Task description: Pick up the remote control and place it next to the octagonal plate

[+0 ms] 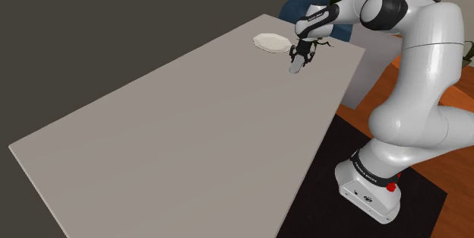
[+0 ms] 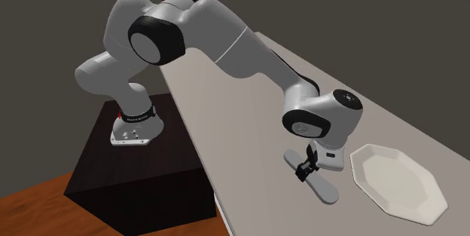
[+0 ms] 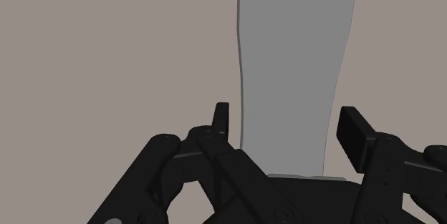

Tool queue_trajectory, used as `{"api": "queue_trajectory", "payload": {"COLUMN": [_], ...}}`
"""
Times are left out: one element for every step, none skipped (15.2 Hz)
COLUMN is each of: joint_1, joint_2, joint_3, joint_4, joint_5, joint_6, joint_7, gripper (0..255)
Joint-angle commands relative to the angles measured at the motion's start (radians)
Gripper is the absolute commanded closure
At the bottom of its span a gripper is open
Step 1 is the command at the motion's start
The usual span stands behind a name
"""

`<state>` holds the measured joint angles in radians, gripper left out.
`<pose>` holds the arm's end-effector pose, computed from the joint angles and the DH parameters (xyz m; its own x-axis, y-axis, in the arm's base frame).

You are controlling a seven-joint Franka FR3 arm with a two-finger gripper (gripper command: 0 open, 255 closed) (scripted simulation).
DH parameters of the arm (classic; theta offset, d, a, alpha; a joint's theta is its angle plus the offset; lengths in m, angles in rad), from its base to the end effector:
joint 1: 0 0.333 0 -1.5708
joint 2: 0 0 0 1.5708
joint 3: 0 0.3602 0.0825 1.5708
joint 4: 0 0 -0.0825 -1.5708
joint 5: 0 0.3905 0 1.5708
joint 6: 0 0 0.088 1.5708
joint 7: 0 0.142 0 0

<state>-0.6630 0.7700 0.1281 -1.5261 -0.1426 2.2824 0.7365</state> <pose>0.6286 -0.3977 0.1970 0.3499 -0.9367 0.0076 -0.9367 -0.3498 0.0177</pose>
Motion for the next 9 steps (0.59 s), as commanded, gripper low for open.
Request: {"api": "queue_trajectory", "payload": {"joint_1": [0.0, 0.0, 0.0, 0.0, 0.0, 0.0, 0.0, 0.0, -0.001], "joint_2": [0.0, 0.0, 0.0, 0.0, 0.0, 0.0, 0.0, 0.0, -0.022], "joint_3": [0.0, 0.0, 0.0, 0.0, 0.0, 0.0, 0.0, 0.0, 0.003], "joint_4": [0.0, 0.0, 0.0, 0.0, 0.0, 0.0, 0.0, 0.0, -0.001], "joint_5": [0.0, 0.0, 0.0, 0.0, 0.0, 0.0, 0.0, 0.0, 0.003], "joint_6": [0.0, 0.0, 0.001, 0.001, 0.001, 0.001, 0.001, 0.0, -0.02], "joint_7": [0.0, 0.0, 0.0, 0.0, 0.0, 0.0, 0.0, 0.0, -0.002], "gripper": [255, 255, 0, 0, 0, 0, 0, 0, 0]}}
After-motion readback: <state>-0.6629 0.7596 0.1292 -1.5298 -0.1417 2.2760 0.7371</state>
